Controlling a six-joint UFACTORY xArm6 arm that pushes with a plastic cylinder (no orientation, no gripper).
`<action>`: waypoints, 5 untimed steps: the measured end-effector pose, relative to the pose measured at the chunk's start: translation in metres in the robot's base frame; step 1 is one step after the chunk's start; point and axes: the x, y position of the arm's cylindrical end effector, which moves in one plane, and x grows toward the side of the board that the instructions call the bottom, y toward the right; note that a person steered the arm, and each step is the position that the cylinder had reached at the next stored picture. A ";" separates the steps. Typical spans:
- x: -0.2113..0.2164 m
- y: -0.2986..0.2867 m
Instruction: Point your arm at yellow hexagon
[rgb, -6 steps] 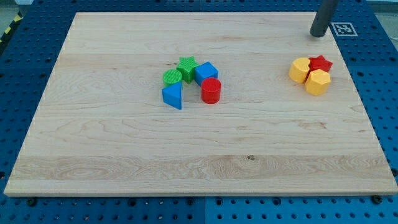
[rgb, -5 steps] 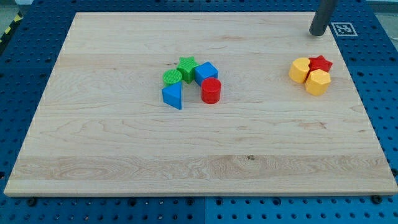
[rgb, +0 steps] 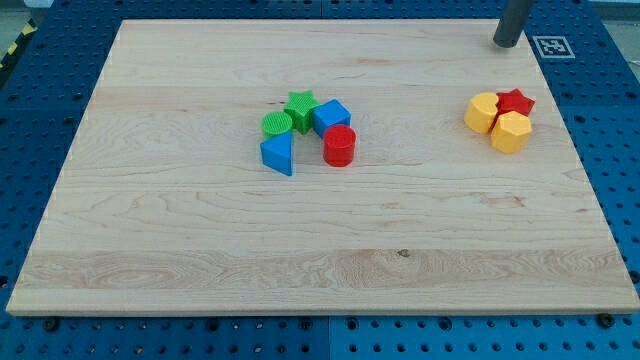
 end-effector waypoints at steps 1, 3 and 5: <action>-0.009 0.000; 0.038 0.035; 0.193 0.041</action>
